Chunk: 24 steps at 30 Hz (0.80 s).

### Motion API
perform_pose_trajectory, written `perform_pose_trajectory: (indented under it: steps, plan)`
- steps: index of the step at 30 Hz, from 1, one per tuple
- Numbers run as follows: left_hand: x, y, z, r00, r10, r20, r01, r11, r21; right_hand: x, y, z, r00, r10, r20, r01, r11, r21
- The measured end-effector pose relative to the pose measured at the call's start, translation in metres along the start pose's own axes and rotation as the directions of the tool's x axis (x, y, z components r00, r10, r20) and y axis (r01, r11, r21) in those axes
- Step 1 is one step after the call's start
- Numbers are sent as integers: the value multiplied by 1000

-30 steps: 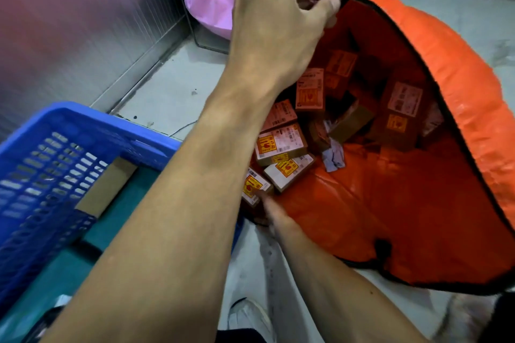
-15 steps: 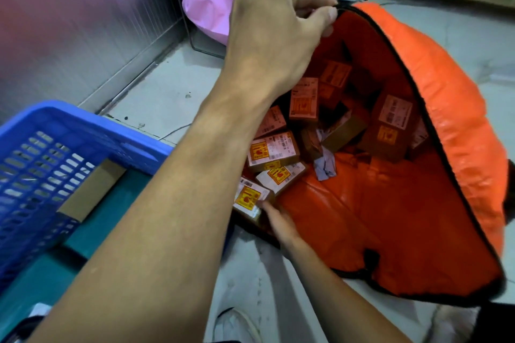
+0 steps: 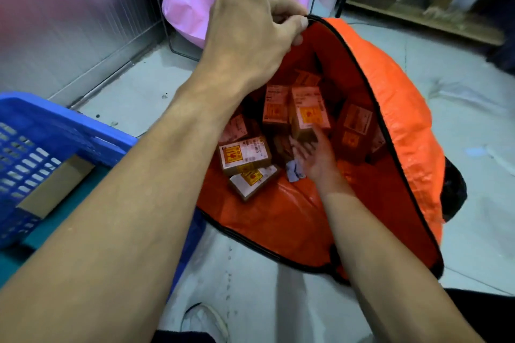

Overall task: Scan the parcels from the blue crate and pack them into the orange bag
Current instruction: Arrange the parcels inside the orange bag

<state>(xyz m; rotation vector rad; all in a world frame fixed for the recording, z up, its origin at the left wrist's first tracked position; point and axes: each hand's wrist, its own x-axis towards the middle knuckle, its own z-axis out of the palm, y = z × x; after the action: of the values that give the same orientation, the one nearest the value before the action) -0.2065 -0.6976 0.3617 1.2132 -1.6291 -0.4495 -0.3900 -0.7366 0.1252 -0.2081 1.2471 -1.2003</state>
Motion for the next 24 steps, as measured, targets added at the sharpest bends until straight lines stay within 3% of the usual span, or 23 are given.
perform_pose_trajectory:
  steps: [2, 5, 8, 11, 15, 24]
  plan:
    - [0, -1, -1, 1000, 5, 8, -5, 1000, 9, 10, -10, 11, 999, -20, 41, 24, 994, -104]
    - [0, -2, 0, 1000, 6, 1, -6, 1000, -1, 12, 14, 13, 996, 34, 79, 11, 864, -504]
    - [2, -1, 1, 1000, -15, -14, 15, 999, -30, 3, 51, 6, 990, 138, 6, -102, 758, -644]
    - [1, 1, -1, 1000, -3, -6, 3, 1000, -14, -3, 85, 1, 970, 239, -46, -209, 717, -665]
    - [1, -1, -3, 1000, -13, 10, 14, 1000, -22, -6, 111, 16, 950, 307, -52, -275, 751, -601]
    - [5, -6, -3, 999, -43, 0, 43, 996, -72, 35, 137, 18, 981, 195, -9, -175, 859, -482]
